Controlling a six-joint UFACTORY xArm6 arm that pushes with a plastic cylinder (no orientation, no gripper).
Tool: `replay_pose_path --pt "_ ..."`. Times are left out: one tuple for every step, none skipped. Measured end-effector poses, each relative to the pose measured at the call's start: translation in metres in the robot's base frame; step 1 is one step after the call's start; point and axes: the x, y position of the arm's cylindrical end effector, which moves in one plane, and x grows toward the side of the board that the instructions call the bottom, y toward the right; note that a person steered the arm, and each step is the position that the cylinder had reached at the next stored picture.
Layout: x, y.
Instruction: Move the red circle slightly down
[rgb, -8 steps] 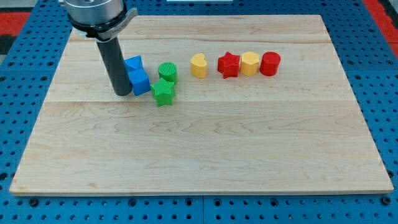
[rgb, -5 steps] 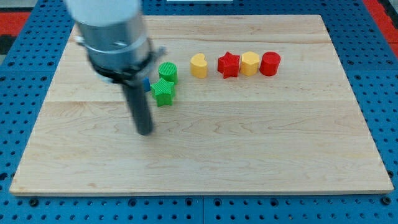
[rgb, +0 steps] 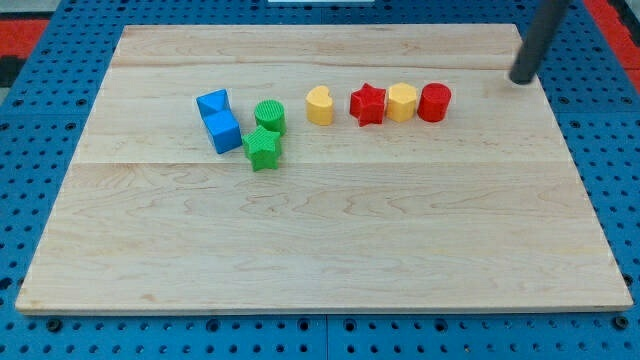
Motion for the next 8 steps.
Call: replay_pose_path --pt "0.014 -0.034" --pt "0.031 -0.064" --pt "0.032 -0.093" --pt "0.034 -0.109" --pt "0.057 -0.101" --pt "0.08 -0.096" --pt "0.106 -0.091" --pt "0.127 -0.066"
